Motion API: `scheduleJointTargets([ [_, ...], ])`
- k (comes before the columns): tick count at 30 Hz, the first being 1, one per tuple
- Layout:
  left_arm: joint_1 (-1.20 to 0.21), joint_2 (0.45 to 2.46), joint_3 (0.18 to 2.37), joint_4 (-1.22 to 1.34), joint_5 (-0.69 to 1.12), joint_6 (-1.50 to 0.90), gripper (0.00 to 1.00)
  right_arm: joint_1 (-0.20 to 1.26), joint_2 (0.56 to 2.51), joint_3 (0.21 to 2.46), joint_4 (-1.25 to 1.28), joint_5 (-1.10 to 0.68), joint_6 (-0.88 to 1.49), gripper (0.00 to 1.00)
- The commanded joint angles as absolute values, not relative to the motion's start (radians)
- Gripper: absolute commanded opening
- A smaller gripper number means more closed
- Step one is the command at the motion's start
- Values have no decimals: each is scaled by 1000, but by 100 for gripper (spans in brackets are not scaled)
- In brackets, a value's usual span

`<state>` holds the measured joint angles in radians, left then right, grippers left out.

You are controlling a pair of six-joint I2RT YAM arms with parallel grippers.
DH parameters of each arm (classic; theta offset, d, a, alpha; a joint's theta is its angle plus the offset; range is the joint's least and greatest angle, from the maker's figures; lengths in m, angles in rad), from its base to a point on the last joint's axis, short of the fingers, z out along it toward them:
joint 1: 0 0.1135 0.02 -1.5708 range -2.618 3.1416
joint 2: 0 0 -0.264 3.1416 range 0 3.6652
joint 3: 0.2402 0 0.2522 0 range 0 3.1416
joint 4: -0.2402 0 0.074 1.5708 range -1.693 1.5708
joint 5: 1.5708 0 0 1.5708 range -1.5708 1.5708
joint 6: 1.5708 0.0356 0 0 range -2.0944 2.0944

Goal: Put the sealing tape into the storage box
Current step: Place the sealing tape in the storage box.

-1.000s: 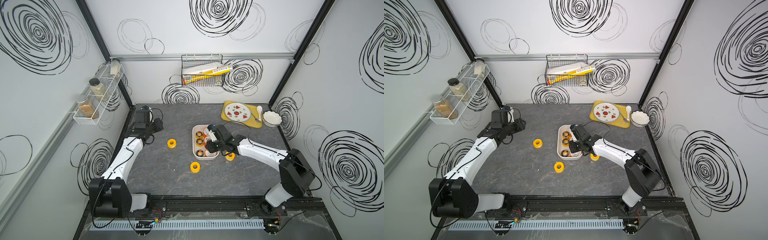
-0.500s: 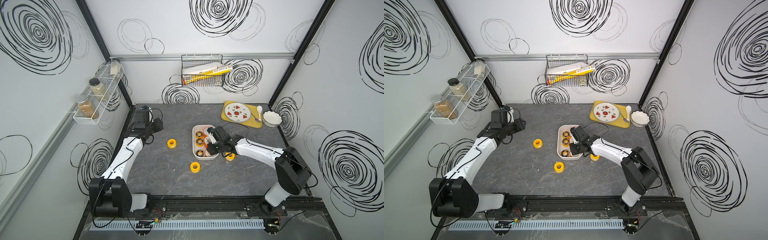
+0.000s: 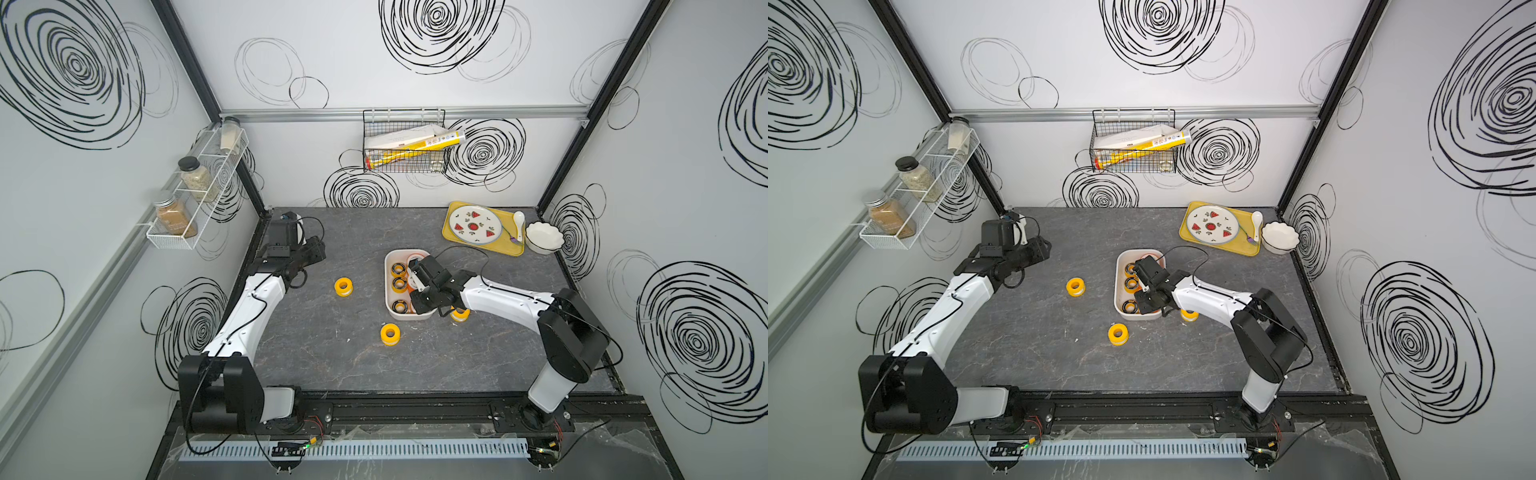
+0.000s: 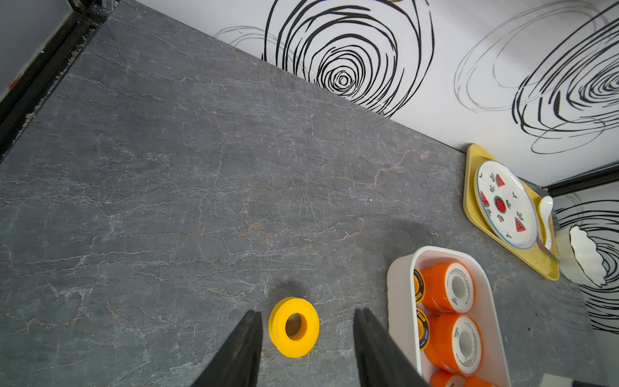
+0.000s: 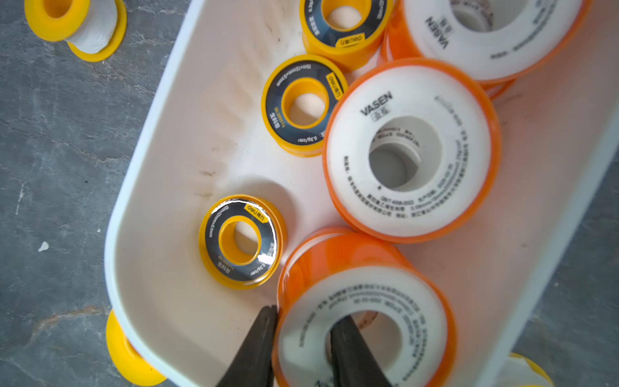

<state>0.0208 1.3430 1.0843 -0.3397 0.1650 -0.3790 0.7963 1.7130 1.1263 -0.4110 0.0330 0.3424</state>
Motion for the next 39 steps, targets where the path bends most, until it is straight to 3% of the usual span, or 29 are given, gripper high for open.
scheduleJointTargets([
  [1, 35, 1353, 1078, -299, 184, -384, 51, 808, 1725, 1157, -451, 76, 333, 32],
  [13, 40, 1355, 1078, -298, 192, -386, 51, 816, 1745, 1172, -477, 97, 333, 33],
  [39, 42, 1360, 1080, -299, 196, -386, 52, 819, 1696, 1158, -456, 105, 356, 49],
])
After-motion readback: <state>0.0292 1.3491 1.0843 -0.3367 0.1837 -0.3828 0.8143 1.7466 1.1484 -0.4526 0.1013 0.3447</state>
